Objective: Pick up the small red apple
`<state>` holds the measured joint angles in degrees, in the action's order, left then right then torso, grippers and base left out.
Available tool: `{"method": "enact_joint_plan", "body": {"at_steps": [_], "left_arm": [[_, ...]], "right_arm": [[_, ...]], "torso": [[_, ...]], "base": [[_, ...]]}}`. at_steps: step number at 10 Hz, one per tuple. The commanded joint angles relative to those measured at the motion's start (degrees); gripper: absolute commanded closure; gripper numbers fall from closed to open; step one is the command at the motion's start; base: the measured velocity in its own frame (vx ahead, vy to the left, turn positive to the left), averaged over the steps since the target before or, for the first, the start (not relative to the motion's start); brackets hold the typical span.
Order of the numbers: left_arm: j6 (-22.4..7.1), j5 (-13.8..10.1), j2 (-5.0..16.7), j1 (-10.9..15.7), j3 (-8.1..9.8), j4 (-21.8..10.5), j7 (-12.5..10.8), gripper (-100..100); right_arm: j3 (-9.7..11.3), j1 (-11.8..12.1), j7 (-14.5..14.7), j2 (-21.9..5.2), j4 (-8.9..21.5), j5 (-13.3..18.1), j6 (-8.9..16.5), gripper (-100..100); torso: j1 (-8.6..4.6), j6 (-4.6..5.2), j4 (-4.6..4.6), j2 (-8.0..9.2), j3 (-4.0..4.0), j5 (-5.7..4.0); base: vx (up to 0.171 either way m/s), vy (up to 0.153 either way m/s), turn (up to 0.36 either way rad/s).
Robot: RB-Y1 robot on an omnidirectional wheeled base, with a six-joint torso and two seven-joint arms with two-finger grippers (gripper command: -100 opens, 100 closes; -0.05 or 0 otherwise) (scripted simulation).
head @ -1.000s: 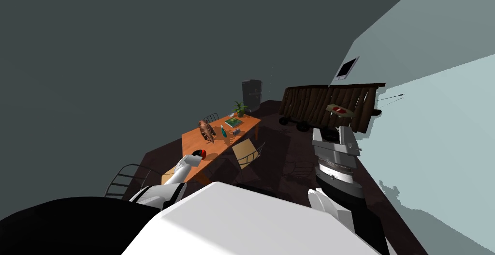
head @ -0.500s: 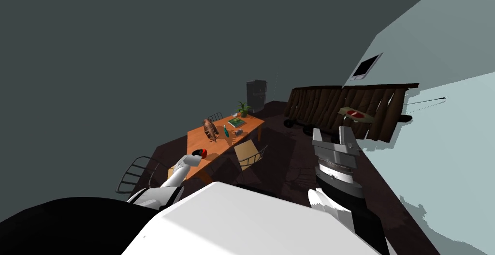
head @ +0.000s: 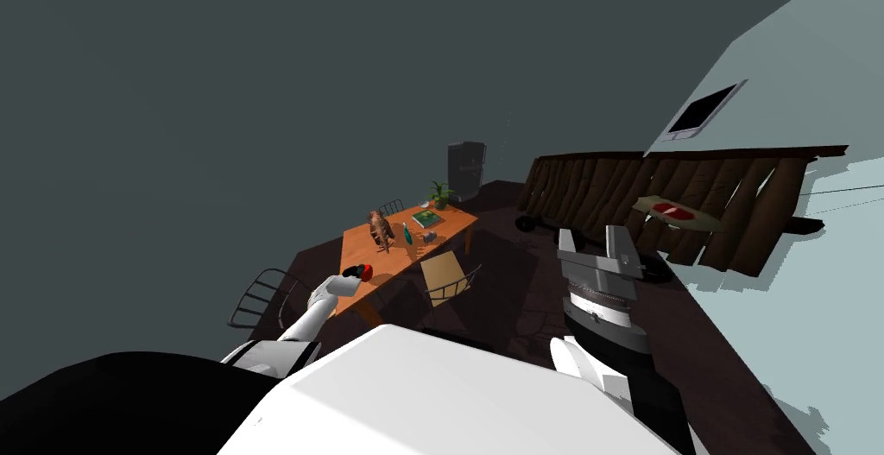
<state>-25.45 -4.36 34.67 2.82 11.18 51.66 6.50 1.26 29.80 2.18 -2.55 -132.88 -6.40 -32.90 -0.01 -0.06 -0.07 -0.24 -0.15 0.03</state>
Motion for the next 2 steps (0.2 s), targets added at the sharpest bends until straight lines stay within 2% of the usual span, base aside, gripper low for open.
{"method": "enact_joint_plan", "body": {"at_steps": [1, 2], "left_arm": [[0.0, 0.0, 0.0, 0.0, 0.00, 0.0, 0.0, 100], [0.0, -0.1, 0.0, 0.0, -0.09, 0.1, 0.1, 0]], "right_arm": [[0.0, 0.0, 0.0, 0.0, 0.0, 0.0, 0.0, 0], [0.0, 0.0, 0.0, 0.0, 0.0, 0.0, 0.0, 0]], "torso": [[0.00, 0.00, 0.00, 0.00, 0.00, 0.00], [0.09, 0.03, 0.02, 0.09, 0.05, 0.02]], "base": [[0.022, -0.020, 0.027], [0.000, 0.000, 0.000]]}}
